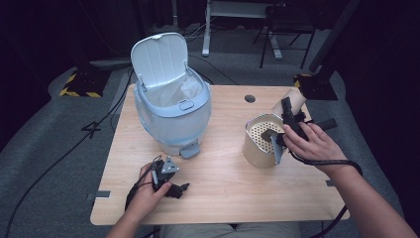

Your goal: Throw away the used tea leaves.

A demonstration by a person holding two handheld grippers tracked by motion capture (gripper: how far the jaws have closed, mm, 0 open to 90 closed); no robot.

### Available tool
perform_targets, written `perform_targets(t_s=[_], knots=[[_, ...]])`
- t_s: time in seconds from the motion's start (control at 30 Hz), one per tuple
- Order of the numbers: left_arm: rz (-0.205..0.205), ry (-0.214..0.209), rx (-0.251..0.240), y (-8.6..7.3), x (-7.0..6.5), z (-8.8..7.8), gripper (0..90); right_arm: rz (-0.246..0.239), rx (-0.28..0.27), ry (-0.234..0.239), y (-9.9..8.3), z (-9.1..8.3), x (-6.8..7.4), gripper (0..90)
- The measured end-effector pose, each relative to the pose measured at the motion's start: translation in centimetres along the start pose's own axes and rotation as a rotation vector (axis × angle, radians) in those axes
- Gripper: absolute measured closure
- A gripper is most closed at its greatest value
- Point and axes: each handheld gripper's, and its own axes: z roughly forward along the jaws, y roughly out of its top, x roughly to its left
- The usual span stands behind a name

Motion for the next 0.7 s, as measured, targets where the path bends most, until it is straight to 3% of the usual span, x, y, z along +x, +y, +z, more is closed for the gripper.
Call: perform_targets(t_s=[0.2, 0.37, 0.4, 0.43, 0.47, 0.5, 0.57, 0.6, 0.67, 0.7], knots=[[0.000, 0.000, 0.000, 0.0, 0.0, 0.0, 7.1, -0.002, 0.004, -0.008, -0.2, 0.1, -0.1, 31.9], [0.000, 0.000, 0.000, 0.0, 0.0, 0.0, 7.1, 0.055, -0.016, 0.020, -0.5, 0.1, -0.2, 31.6], [0.000, 0.000, 0.000, 0.0, 0.0, 0.0, 7.1, 0.106, -0.031, 0.047, -0.6, 0.2, -0.2, 31.4], [0.000, 0.000, 0.000, 0.0, 0.0, 0.0, 7.1, 0.272, -0.093, 0.124, -1.1, 0.5, -0.3, 31.2], [0.000, 0.000, 0.000, 0.0, 0.0, 0.0, 7.1, 0.272, -0.093, 0.124, -1.1, 0.5, -0.3, 31.2], [0.000, 0.000, 0.000, 0.0, 0.0, 0.0, 7.1, 0.451, -0.137, 0.201, -1.6, 0.8, -0.4, 31.0], [0.000, 0.000, 0.000, 0.0, 0.0, 0.0, 7.1, 0.605, -0.152, 0.274, -2.2, 1.0, -0.4, 30.9], [0.000, 0.000, 0.000, 0.0, 0.0, 0.0, 7.1, 0.605, -0.152, 0.274, -2.2, 1.0, -0.4, 30.9], [0.000, 0.000, 0.000, 0.0, 0.0, 0.0, 7.1, 0.753, -0.174, 0.331, -2.9, 1.3, -0.5, 30.6], [0.001, 0.000, 0.000, 0.0, 0.0, 0.0, 7.1, 0.957, -0.188, 0.430, -3.5, 1.5, -0.5, 30.3]])
